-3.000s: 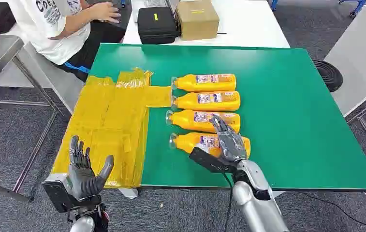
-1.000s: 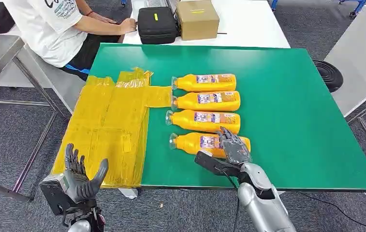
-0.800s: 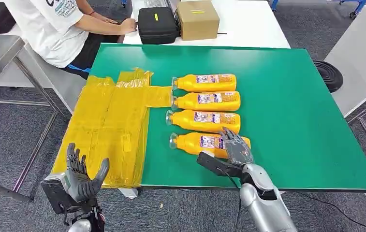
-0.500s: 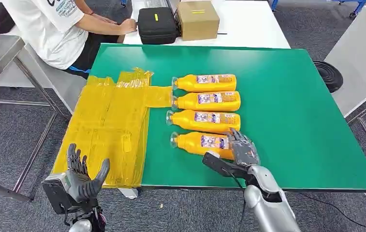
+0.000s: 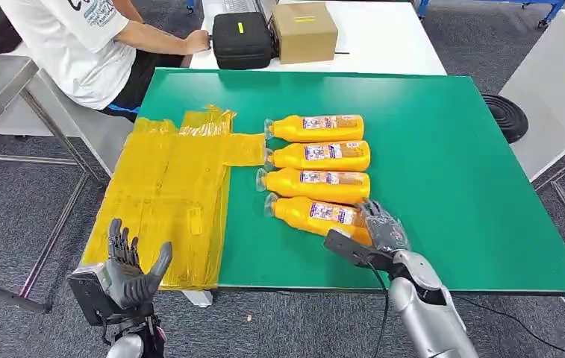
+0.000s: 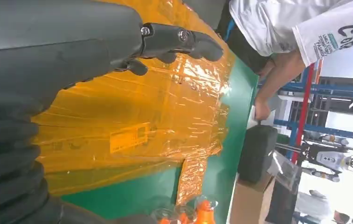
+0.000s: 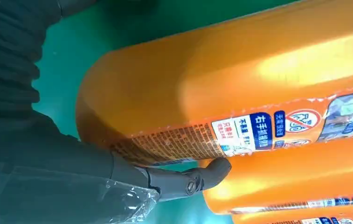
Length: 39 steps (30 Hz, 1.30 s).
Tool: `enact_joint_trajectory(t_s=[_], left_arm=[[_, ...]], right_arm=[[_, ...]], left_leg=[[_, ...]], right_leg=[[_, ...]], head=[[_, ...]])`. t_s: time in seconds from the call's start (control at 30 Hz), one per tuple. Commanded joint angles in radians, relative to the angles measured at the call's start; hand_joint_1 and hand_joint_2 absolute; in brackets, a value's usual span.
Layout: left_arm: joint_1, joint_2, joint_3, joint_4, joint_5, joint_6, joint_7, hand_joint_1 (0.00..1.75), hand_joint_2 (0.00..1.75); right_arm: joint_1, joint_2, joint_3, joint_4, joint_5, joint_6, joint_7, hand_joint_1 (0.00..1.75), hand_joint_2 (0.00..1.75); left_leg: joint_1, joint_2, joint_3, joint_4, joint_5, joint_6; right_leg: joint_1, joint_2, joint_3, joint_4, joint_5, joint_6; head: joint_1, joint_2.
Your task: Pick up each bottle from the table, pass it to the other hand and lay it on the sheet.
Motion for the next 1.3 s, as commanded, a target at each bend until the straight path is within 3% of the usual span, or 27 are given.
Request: enact_joint_trajectory(t_s=[0.03,0.4,0.53,1.1,1.23,1.27,1.3], left_arm=[[-0.033,0.017,-0.006,0.065,0.008,0.003,0.005,0.0,1.75],[-0.034,0.013,0.002,0.062,0.01,0.018,0.005,0.0,1.75],[-0.033,0.013,0.005,0.059,0.011,0.019,0.005,0.0,1.75],[-0.03,0.009,0.011,0.058,0.013,0.023,0.006,0.0,1.75],[-0.03,0.009,0.011,0.063,0.014,0.024,0.007,0.0,1.75],[-0.03,0.01,0.011,0.064,0.015,0.024,0.007,0.0,1.75],[-0.031,0.009,0.01,0.066,0.015,0.023,0.007,0.0,1.75]], right_arm=[[-0.056,-0.007,-0.001,0.17,-0.011,0.011,-0.016,0.0,1.75],[-0.113,-0.007,0.012,0.239,-0.044,0.009,-0.038,0.0,1.75],[-0.12,-0.003,0.013,0.249,-0.049,0.01,-0.043,0.09,1.75],[-0.13,0.003,0.013,0.261,-0.058,0.007,-0.049,0.09,1.75],[-0.136,0.005,0.011,0.279,-0.066,0.011,-0.053,0.44,1.75],[-0.137,0.005,0.012,0.282,-0.066,0.011,-0.053,0.73,1.75],[-0.14,0.006,0.012,0.287,-0.067,0.012,-0.054,1.15,1.75]], left_leg=[[0.001,-0.001,0.004,-0.002,0.0,-0.001],[0.001,0.002,0.005,-0.001,-0.001,-0.001],[0.001,0.001,0.004,-0.001,0.0,-0.001],[0.001,0.002,0.006,-0.001,-0.001,-0.001],[0.001,0.002,0.005,-0.001,-0.001,-0.001],[0.001,0.002,0.005,-0.001,-0.001,-0.001],[0.001,0.002,0.004,-0.001,0.0,-0.001]], right_leg=[[0.001,-0.002,0.005,-0.002,-0.001,-0.003],[0.001,0.0,0.004,-0.001,0.0,-0.004],[0.001,0.0,0.004,-0.001,0.002,-0.005],[0.002,0.0,0.005,-0.002,0.001,-0.006],[0.002,0.0,0.004,-0.001,0.002,-0.005],[0.002,0.0,0.005,-0.002,0.001,-0.006],[0.002,0.0,0.004,-0.001,0.002,-0.005]], head=[[0.0,0.0],[0.0,0.0],[0.0,0.0],[0.0,0.0],[0.0,0.0],[0.0,0.0],[0.0,0.0]])
